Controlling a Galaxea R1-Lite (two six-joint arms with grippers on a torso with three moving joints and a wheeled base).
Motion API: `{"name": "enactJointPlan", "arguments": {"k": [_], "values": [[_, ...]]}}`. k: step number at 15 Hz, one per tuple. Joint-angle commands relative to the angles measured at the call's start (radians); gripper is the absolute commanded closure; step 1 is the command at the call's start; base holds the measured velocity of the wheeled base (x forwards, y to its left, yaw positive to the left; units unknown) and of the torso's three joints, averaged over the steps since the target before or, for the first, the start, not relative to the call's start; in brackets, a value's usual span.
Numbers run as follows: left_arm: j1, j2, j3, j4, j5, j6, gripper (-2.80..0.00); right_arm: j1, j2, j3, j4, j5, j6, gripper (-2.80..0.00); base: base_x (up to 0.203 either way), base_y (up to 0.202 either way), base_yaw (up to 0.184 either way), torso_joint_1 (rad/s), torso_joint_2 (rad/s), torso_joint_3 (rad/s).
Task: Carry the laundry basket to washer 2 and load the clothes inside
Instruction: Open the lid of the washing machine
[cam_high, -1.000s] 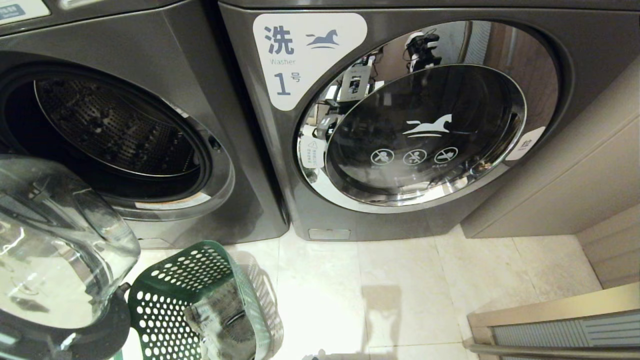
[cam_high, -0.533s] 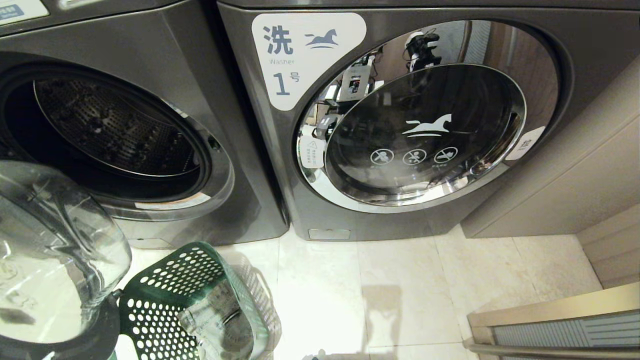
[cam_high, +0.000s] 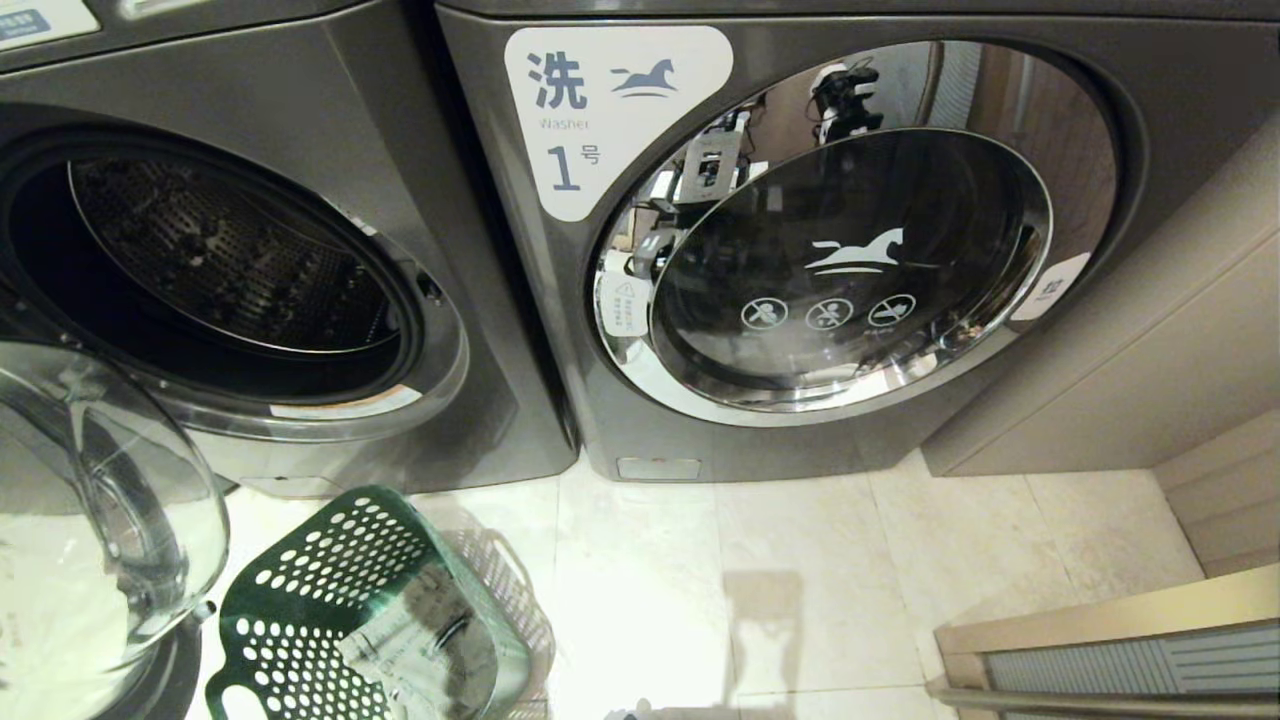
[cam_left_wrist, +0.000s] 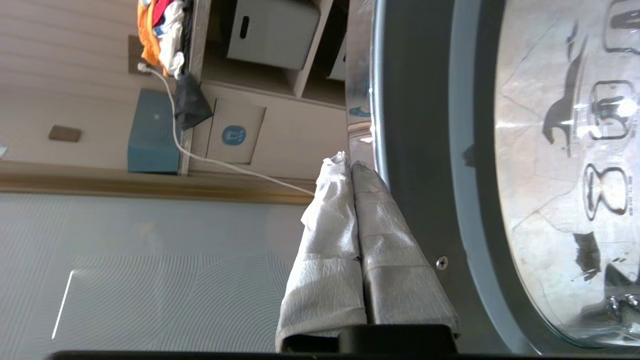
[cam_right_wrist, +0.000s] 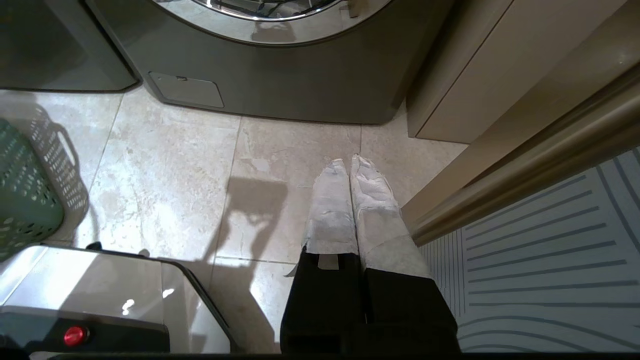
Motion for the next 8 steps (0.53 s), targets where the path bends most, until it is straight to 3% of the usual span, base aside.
{"name": "enactJointPlan", "arguments": {"k": [1,3,6,8], "values": [[0.022,0.011,0.002,0.007,0.003,0.001,0.00,-0.001,0.001,0.000,0.000,0.001,-0.001,0.00,0.000,0.000,0.000,0.000,0.00,0.000],[0.030,0.019,0.002,0.035,0.000,-0.015,0.00,0.001,0.001,0.000,0.000,0.001,-0.001,0.00,0.000,0.000,0.000,0.000,0.00,0.000],[0.031,0.054,-0.010,0.123,-0.011,-0.106,0.00,0.001,0.001,0.000,0.000,0.001,-0.001,0.00,0.000,0.000,0.000,0.000,0.00,0.000],[0.031,0.072,-0.033,0.135,-0.051,-0.126,0.00,0.001,0.001,0.000,0.000,0.001,-0.001,0.00,0.000,0.000,0.000,0.000,0.00,0.000]]}}
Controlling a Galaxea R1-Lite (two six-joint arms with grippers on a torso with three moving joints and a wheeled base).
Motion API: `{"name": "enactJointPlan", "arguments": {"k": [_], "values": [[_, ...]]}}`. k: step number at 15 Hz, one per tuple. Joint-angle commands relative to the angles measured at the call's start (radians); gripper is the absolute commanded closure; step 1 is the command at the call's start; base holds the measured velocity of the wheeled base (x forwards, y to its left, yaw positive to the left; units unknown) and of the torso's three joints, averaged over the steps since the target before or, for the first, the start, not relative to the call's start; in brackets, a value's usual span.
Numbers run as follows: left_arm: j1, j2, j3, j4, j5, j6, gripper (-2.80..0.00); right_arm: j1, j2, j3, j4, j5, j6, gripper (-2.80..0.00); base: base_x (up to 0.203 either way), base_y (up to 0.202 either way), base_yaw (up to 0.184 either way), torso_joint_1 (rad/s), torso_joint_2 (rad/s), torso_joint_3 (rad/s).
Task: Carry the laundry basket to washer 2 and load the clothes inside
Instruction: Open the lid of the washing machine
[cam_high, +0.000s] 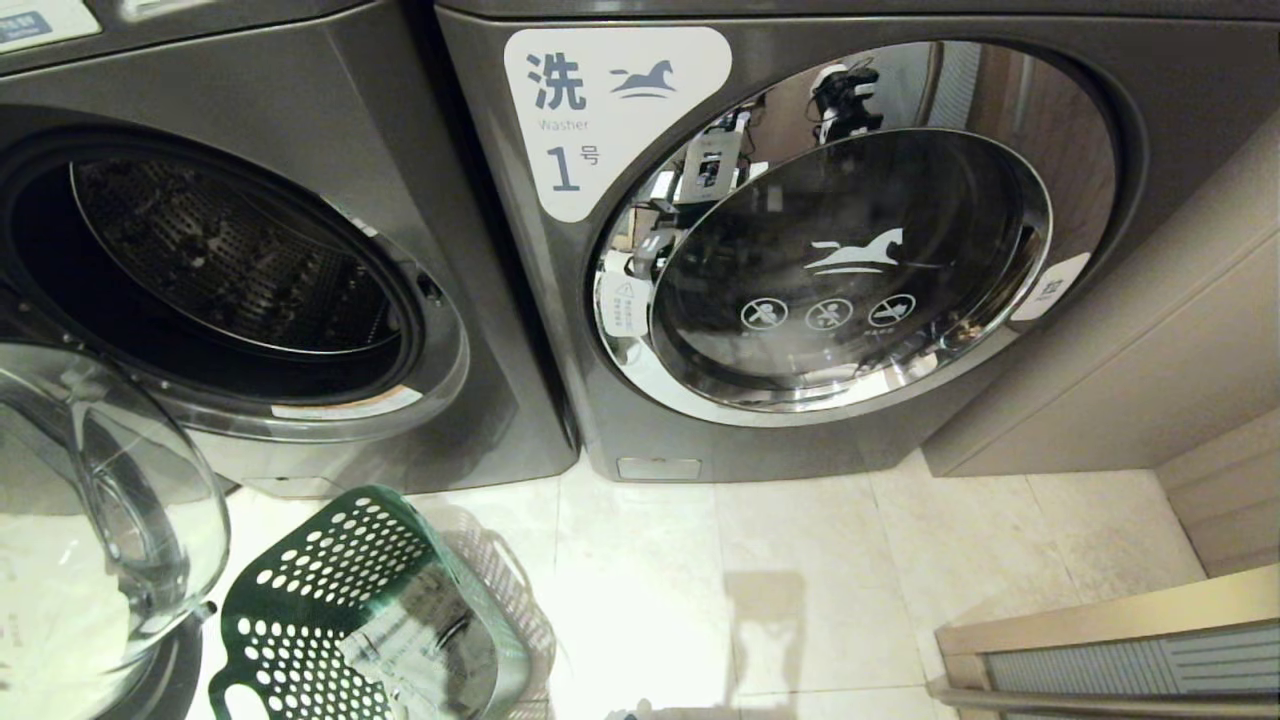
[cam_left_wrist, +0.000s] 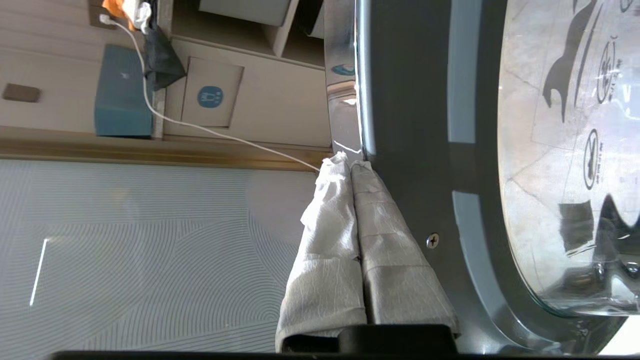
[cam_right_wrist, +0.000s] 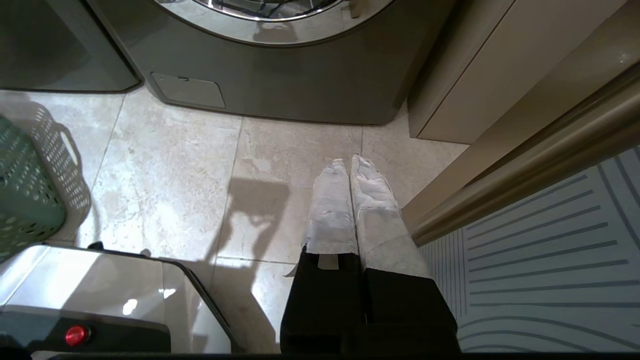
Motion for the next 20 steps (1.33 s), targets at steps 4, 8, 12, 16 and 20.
{"name": "enactJointPlan", "arguments": {"k": [4,8,12,16,20], "values": [[0.010,0.041,-0.021,-0.006,-0.004,0.002,0.00,0.000,0.001,0.000,0.000,0.001,-0.001,0.00,0.000,0.000,0.000,0.000,0.00,0.000],[0.002,0.033,-0.048,-0.109,-0.020,0.009,0.00,0.000,0.001,0.000,0.000,0.001,-0.001,0.00,0.000,0.000,0.000,0.000,0.00,0.000],[-0.013,0.018,-0.032,-0.264,-0.050,0.094,0.00,-0.001,0.001,0.000,0.000,0.001,-0.001,0.00,0.000,0.000,0.000,0.000,0.00,0.000],[-0.014,0.016,0.013,-0.170,-0.090,0.067,0.00,0.000,0.001,0.000,0.000,0.001,-0.001,0.00,0.000,0.000,0.000,0.000,0.00,0.000],[-0.013,0.019,0.010,-0.091,-0.128,0.011,0.00,0.000,0.001,0.000,0.000,0.001,-0.001,0.00,0.000,0.000,0.000,0.000,0.00,0.000]]}}
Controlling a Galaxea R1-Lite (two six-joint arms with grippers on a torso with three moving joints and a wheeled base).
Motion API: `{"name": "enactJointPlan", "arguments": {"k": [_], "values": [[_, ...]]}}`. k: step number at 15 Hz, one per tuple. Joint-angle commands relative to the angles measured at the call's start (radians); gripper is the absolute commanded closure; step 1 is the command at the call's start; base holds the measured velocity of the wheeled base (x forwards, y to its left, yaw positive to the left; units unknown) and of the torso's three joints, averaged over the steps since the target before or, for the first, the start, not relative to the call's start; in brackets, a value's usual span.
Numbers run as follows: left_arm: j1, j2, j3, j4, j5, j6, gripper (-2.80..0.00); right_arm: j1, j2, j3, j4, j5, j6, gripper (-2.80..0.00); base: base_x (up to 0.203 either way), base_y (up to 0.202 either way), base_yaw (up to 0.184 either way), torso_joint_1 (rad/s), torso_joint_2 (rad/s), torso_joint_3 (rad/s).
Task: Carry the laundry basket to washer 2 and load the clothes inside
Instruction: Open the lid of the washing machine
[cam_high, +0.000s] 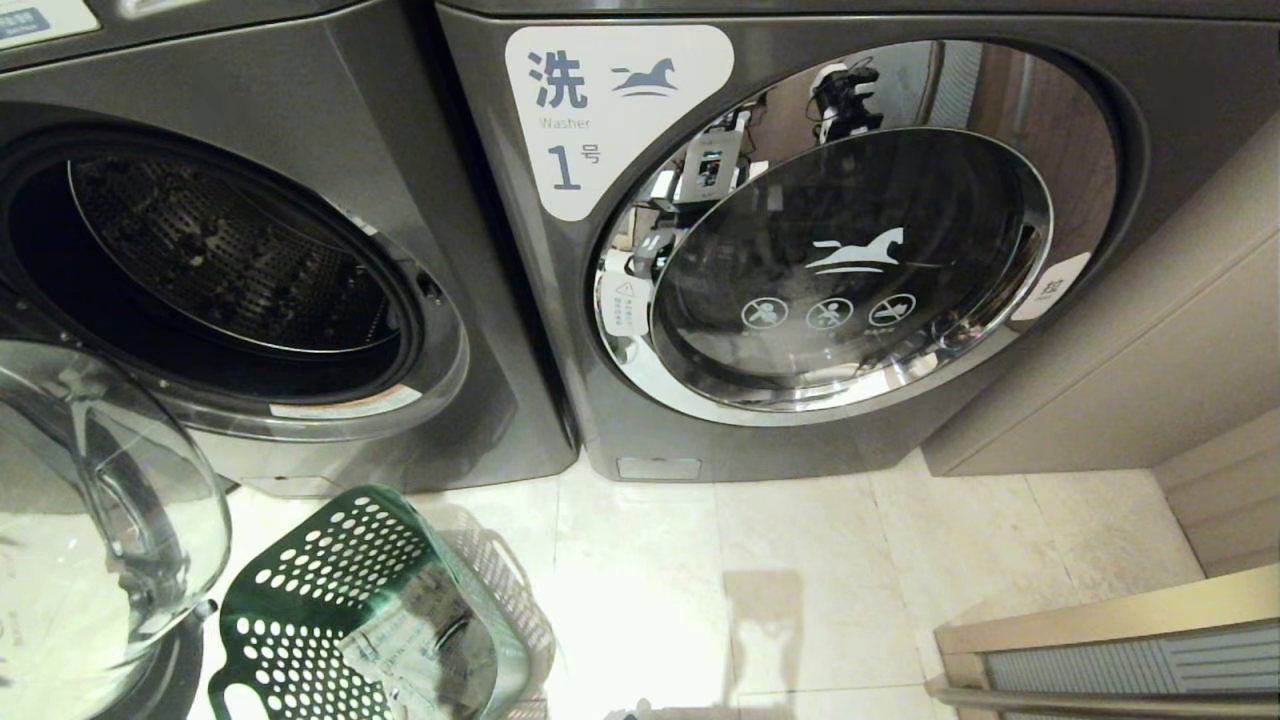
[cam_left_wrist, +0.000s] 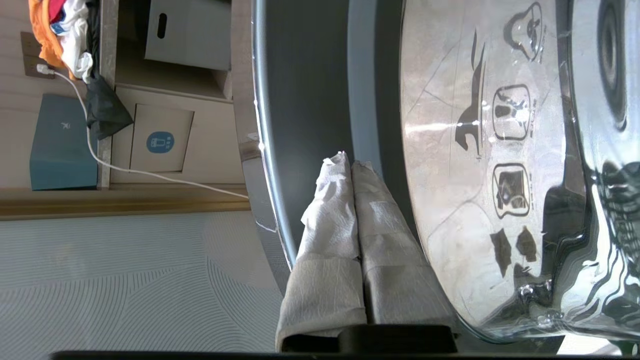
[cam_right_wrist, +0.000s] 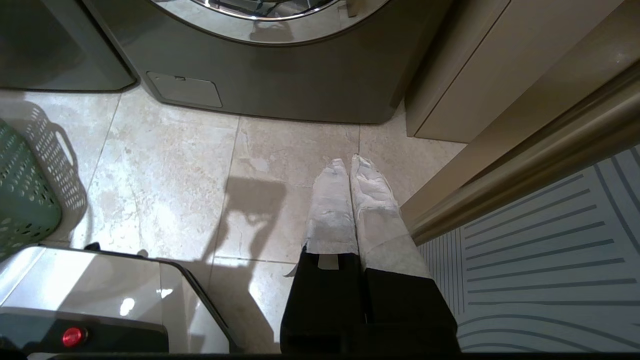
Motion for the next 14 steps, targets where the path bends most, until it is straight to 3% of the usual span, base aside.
{"name": "enactJointPlan", "arguments": {"k": [1,4,14], "values": [[0.004,0.001,0.000,0.010,0.005,0.003,0.00,0.001,0.001,0.000,0.000,0.001,-0.001,0.00,0.000,0.000,0.000,0.000,0.00,0.000],[0.027,0.004,0.001,0.025,0.014,0.004,0.00,-0.001,0.001,0.000,0.000,0.001,-0.001,0.00,0.000,0.000,0.000,0.000,0.00,0.000],[0.212,0.085,-0.026,0.015,0.007,-0.003,0.00,-0.001,0.001,0.000,0.000,0.001,-0.001,0.00,0.000,0.000,0.000,0.000,0.00,0.000]]}}
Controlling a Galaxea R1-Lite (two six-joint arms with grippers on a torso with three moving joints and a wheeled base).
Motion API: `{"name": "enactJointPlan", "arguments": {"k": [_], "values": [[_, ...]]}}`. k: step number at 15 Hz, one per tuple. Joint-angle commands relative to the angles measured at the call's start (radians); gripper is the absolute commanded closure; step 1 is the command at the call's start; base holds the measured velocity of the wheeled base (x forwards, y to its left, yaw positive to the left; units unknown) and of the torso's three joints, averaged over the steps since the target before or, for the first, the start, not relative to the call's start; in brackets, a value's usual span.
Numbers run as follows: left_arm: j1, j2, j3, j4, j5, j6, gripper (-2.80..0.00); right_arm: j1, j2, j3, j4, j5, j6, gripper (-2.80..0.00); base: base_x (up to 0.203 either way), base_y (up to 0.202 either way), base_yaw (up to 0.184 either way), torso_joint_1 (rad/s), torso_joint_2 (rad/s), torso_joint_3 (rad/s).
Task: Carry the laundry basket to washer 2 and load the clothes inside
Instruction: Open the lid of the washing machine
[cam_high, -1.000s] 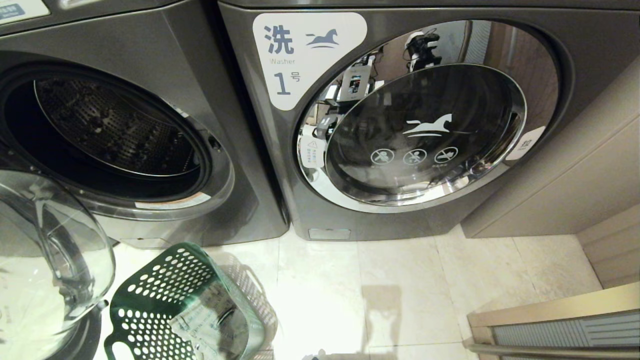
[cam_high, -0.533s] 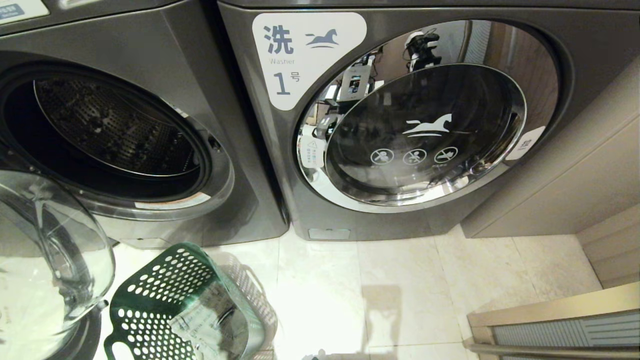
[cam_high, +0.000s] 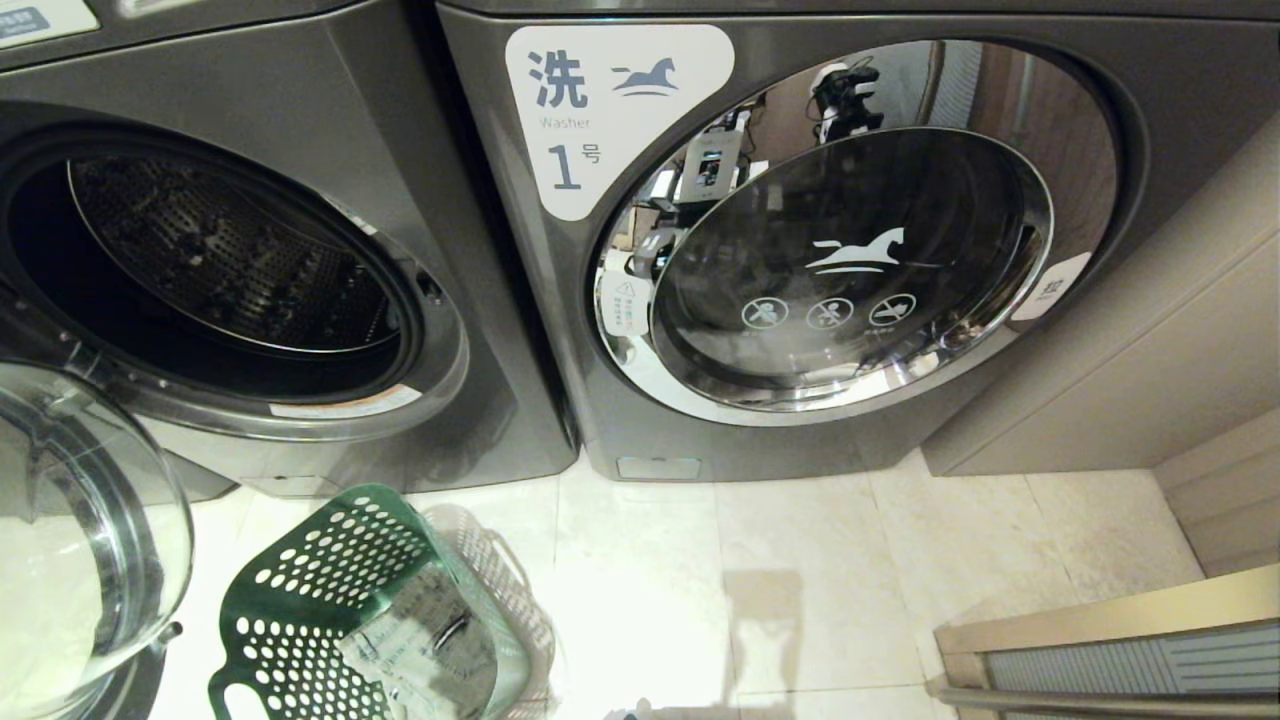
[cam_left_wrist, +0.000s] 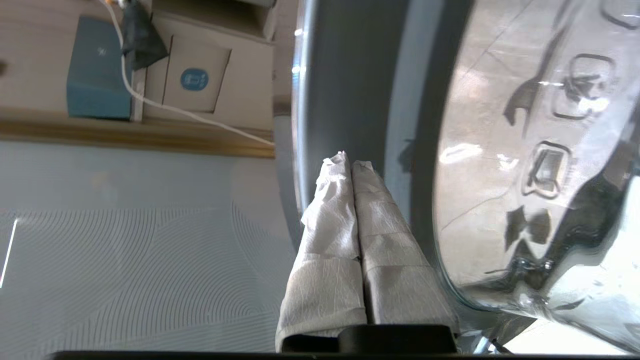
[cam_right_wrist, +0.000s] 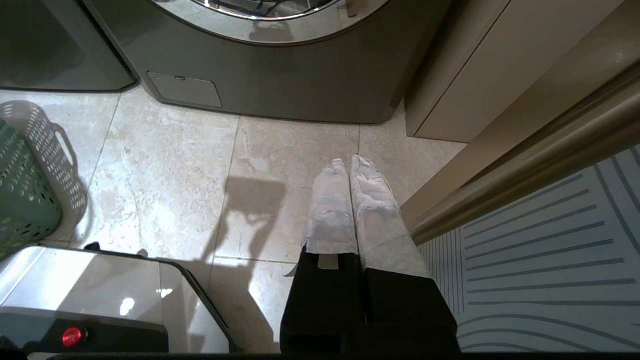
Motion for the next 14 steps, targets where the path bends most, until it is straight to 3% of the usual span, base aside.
{"name": "enactJointPlan", "arguments": {"k": [1,14], "values": [[0.054,0.042,-0.016,0.001,0.004,0.002,0.00,0.001,0.001,0.000,0.000,0.001,-0.001,0.00,0.000,0.000,0.000,0.000,0.00,0.000],[0.248,0.258,-0.166,0.000,0.002,-0.066,0.00,-0.001,0.001,0.000,0.000,0.001,-0.001,0.00,0.000,0.000,0.000,0.000,0.00,0.000]]}}
